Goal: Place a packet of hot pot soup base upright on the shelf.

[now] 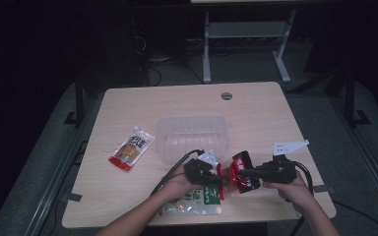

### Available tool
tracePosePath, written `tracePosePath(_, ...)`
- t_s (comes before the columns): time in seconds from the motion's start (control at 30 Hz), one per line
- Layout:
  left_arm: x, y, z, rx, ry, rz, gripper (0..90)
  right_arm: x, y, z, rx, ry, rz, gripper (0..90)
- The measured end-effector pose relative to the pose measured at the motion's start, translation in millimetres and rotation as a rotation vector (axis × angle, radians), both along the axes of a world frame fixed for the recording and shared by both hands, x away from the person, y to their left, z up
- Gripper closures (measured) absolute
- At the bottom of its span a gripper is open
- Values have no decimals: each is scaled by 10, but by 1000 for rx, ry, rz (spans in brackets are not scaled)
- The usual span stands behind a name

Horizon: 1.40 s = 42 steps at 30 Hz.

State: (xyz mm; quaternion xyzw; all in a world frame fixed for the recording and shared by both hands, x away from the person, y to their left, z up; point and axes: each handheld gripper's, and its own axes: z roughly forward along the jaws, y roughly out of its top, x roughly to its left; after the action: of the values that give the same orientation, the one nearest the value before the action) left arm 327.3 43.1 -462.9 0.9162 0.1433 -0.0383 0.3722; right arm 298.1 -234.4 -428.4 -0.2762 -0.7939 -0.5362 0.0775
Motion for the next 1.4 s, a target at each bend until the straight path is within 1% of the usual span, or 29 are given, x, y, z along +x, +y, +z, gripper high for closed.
tracePosePath(0.1,-13,27,34,10,-10,-4,899,-15,-17,32,5,-9,-5,900)
tracePosePath(0.2,-52,64,113,4,-26,-10,896,-37,-28,90,9,-24,-8,900)
tracePosePath(0.23,-71,77,143,3,-28,-9,856,-45,-22,122,9,-41,-10,900)
tracePosePath(0.3,-100,112,201,0,-35,-12,848,-48,-18,135,11,-41,-6,900)
tracePosePath(0.37,-135,180,278,-2,-44,-19,826,-54,-4,170,17,-54,-4,900)
tracePosePath(0.4,-154,212,307,-6,-40,-18,818,-56,1,187,18,-61,-1,900)
tracePosePath(0.43,-168,248,339,-4,-40,-22,804,-65,6,206,23,-58,-2,900)
tracePosePath(0.47,-185,283,364,-12,-34,-20,779,-73,5,238,37,-69,-1,900)
tracePosePath(0.53,-218,367,414,-15,-24,-21,764,-78,5,254,46,-73,0,900)
tracePosePath(0.6,-262,468,451,-17,-32,-17,732,-88,4,291,58,-80,2,900)
tracePosePath(0.63,-286,524,462,-20,-26,-9,716,-91,5,313,61,-84,2,900)
tracePosePath(0.7,-313,641,476,-18,-31,4,675,-88,13,360,66,-96,2,900)
tracePosePath(0.8,-358,877,477,-8,-36,45,611,-63,25,425,74,-117,-4,900)
tracePosePath(0.87,-385,1027,471,-10,-30,77,576,-37,35,470,83,-122,-9,900)
tracePosePath(1.03,-425,1383,463,-19,-28,153,488,25,84,562,76,-152,-32,900)
tracePosePath(1.07,-434,1444,461,-22,-31,168,477,49,105,582,71,-164,-35,900)
tracePosePath(1.17,-449,1614,465,-12,-43,189,444,112,156,634,58,-177,-46,900)
tracePosePath(1.2,-451,1664,464,-13,-50,196,427,161,191,668,58,-188,-55,900)
tracePosePath(1.23,-454,1701,464,-15,-52,203,427,161,191,668,58,-188,-55,900)
tracePosePath(1.27,-456,1763,466,-16,-56,215,415,209,226,709,53,-199,-69,900)
tracePosePath(1.33,-467,1858,463,-22,-56,236,409,227,239,724,52,-204,-75,900)
tracePosePath(1.4,-492,1961,450,-27,-52,262,400,284,271,764,51,-211,-90,900)
